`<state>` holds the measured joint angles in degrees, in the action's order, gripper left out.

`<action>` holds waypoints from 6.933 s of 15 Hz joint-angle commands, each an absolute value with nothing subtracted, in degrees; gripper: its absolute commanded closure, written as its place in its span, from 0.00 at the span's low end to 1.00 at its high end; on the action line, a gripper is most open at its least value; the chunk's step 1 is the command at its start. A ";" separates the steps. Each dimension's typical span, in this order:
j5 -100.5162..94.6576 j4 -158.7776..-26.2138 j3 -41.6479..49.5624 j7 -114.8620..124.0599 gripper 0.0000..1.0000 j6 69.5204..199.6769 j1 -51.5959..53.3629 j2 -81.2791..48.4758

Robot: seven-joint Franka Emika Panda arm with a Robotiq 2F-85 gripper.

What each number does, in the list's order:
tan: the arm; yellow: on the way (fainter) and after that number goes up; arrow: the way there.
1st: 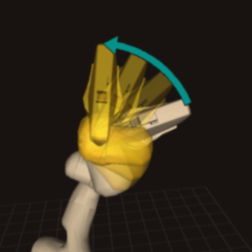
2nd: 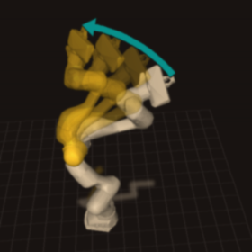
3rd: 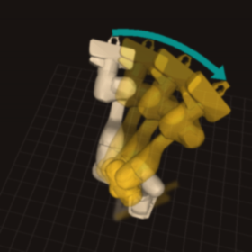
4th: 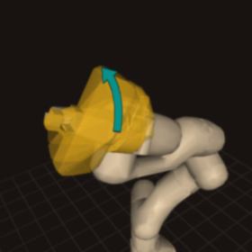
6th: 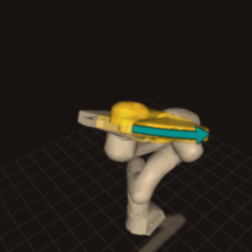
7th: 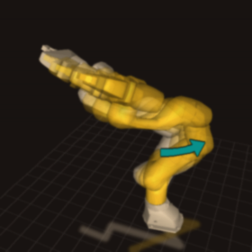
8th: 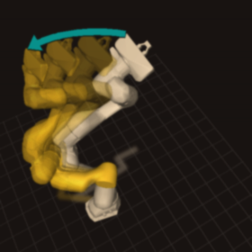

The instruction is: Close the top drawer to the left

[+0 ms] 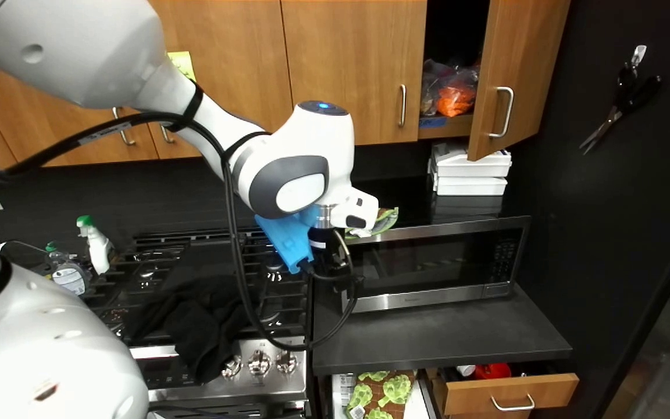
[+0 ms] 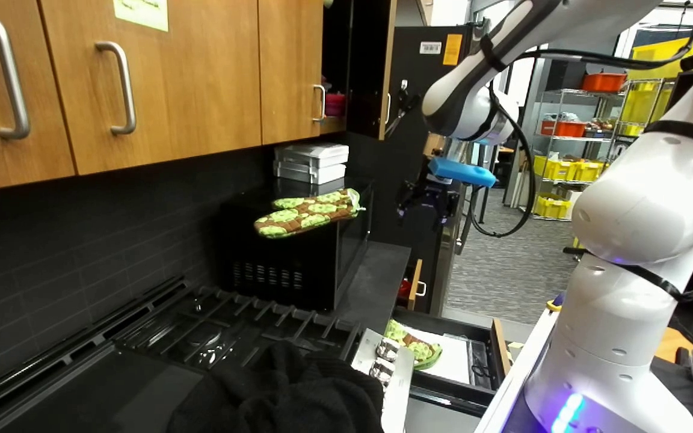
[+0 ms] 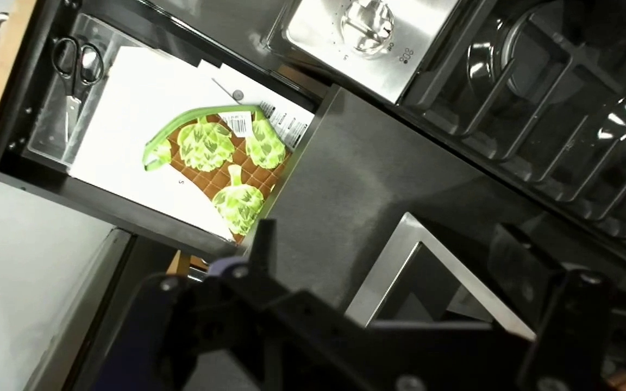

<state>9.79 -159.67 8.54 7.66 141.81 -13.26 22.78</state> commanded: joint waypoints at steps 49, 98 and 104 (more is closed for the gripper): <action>14.88 -147.60 22.44 39.58 0.00 177.68 -15.53 -39.84; 24.78 -125.46 28.95 39.08 0.26 179.25 -11.81 -71.69; 25.49 -124.92 28.66 39.05 0.67 179.30 -12.43 -71.12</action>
